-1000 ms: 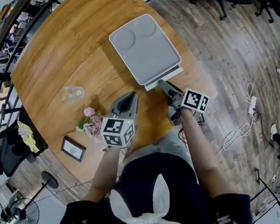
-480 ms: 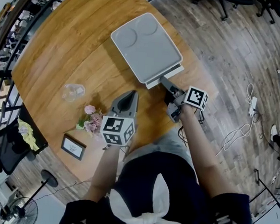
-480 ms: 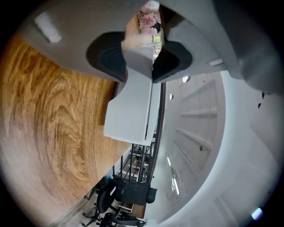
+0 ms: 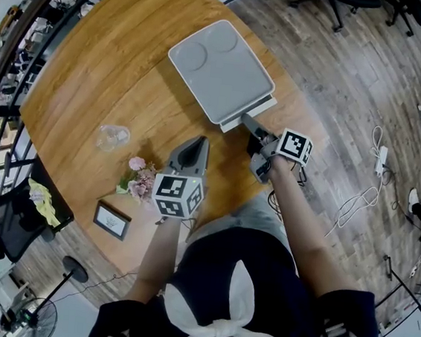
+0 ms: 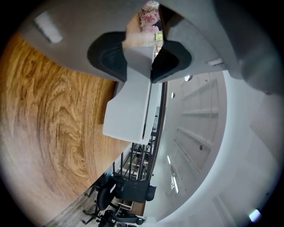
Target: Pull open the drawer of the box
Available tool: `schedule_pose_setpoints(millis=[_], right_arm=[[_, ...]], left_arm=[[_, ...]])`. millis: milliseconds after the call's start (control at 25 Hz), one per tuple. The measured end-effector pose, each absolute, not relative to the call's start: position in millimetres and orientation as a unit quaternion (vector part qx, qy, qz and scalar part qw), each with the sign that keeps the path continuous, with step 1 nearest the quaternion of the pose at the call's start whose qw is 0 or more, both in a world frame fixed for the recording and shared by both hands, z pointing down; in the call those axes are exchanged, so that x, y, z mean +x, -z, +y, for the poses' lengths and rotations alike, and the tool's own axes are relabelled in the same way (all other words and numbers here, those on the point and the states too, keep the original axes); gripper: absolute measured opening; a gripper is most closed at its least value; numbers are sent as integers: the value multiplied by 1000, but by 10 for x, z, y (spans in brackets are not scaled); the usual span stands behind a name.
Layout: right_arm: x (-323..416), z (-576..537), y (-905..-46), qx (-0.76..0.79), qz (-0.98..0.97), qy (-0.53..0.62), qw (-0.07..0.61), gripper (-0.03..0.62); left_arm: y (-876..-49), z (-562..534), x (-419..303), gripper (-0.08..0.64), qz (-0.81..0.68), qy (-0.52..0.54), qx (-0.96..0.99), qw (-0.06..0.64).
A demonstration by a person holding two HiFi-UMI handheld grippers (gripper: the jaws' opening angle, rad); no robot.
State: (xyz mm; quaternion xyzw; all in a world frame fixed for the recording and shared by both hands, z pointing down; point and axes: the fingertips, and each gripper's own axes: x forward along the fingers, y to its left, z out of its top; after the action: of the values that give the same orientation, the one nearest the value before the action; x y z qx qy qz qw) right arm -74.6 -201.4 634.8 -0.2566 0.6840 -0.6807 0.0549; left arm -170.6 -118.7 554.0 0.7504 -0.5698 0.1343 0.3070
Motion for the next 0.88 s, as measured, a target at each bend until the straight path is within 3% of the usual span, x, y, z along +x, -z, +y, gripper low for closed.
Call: schedule_pose_setpoints(millis=[880], right_arm=[[-641,-1883,-6321,-262,683,680,49,169]], left_arm=[[-5434,-988,-1557,23,-560,-141,760,299]])
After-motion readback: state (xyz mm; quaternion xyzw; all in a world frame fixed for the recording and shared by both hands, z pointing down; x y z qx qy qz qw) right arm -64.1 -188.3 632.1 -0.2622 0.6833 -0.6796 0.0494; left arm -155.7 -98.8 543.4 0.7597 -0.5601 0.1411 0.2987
